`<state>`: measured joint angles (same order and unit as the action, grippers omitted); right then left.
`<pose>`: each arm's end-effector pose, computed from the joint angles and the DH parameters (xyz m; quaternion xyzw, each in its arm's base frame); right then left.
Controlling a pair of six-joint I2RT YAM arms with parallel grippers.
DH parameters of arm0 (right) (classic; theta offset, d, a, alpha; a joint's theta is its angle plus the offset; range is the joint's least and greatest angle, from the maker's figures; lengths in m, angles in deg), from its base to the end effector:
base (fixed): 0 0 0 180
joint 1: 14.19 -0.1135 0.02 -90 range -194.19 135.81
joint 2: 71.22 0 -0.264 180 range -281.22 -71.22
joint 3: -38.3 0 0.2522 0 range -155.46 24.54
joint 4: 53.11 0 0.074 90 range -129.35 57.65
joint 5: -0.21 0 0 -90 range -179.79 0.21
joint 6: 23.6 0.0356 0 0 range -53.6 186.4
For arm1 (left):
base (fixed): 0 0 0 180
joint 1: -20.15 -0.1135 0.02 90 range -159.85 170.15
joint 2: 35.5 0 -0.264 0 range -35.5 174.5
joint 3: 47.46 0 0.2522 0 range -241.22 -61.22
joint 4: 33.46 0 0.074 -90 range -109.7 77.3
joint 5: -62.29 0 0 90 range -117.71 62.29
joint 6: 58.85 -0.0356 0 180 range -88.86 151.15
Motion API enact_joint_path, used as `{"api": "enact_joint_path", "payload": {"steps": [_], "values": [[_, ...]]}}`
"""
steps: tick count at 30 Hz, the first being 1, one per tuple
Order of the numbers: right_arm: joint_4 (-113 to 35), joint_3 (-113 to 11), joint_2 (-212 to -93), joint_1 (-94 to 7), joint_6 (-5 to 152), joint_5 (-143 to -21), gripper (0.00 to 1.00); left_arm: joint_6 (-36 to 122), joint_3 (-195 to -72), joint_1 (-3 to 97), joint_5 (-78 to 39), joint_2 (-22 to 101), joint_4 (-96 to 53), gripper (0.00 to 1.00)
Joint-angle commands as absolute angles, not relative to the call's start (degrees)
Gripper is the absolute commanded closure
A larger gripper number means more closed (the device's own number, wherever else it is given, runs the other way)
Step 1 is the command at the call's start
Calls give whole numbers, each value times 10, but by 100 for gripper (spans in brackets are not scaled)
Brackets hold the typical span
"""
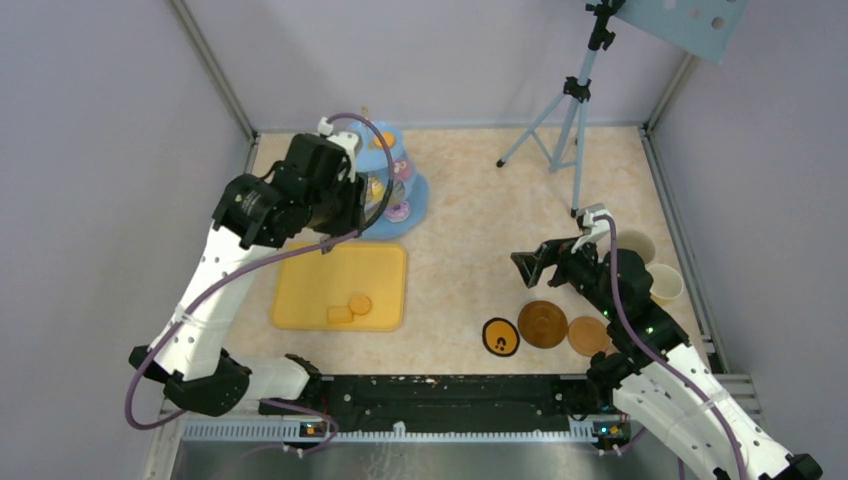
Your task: Serve the afternoon tea
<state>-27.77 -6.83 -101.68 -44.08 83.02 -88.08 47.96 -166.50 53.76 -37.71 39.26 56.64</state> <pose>0.1244 0.0727 0.2909 -0.0984 0.7634 0.2625 0.5818 0.1760 -0.1095 0.4661 0.1024 0.9180 -0.0865 0.3733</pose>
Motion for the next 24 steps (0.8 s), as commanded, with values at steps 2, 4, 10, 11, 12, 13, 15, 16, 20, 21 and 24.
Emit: {"api": "enact_joint_path", "payload": {"steps": [2,4,10,11,12,13,15,16,20,21,24], "values": [[-307,-72,-1019,-445,831,-872,3,501,-1548,536,-317,385,613,47],[-303,-72,-1017,-446,830,-872,3,509,-1503,536,-316,381,613,48],[-301,-69,-1004,-445,833,-879,3,530,-1433,538,-339,366,613,47],[-303,-69,-1005,-445,833,-879,3,535,-1427,539,-341,364,614,47],[-304,-69,-1006,-445,833,-877,3,539,-1415,538,-342,362,614,47],[-305,-69,-1008,-446,833,-876,3,545,-1401,538,-340,361,614,47],[-306,-69,-1010,-445,833,-875,3,555,-1373,539,-339,357,614,47],[-307,-69,-1010,-445,833,-874,3,560,-1363,541,-341,355,614,47],[-310,-66,-1010,-445,834,-874,3,570,-1351,542,-344,350,615,47],[-312,-66,-1010,-445,833,-874,3,571,-1348,542,-344,349,615,47],[-313,-66,-1010,-445,833,-872,3,574,-1334,543,-342,347,615,47]]}}
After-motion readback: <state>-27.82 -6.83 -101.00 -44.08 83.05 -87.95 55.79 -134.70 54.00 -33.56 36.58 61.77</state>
